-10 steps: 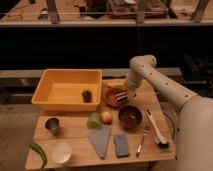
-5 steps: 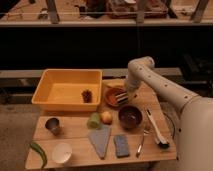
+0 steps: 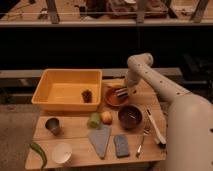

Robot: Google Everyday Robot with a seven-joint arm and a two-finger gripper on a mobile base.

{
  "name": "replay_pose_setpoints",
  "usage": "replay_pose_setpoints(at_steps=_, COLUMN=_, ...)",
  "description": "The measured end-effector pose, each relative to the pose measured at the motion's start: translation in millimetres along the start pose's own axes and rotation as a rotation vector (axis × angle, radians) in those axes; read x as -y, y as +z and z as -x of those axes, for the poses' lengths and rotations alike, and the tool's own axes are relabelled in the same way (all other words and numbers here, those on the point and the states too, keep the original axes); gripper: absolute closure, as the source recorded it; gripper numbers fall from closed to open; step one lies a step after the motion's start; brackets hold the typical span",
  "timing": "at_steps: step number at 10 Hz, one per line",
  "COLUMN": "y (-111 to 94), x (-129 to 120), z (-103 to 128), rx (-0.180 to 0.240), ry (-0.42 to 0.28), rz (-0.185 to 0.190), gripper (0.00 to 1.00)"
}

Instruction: Wipe red bowl with eraser

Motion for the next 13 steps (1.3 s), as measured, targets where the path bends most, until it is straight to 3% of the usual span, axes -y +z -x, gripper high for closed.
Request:
replay_pose_setpoints(at_steps=2, y=6, x=11, z=3, rx=0.003, ry=-0.001, rz=0.003, gripper=0.86)
replay_pose_setpoints(at_steps=6, y=14, x=18, z=38, rx=0.044, ry=-0.038, rz=0.010, gripper=0.86)
replay_pose_setpoints(at_steps=10, y=4, x=9, z=60, rx=0.080, ry=-0.080, rz=-0.003, gripper=0.86)
replay_pose_setpoints(at_steps=13, y=-9, x=-15, z=75, rx=0.092, ry=-0.132, rz=-0.003, gripper=0.86)
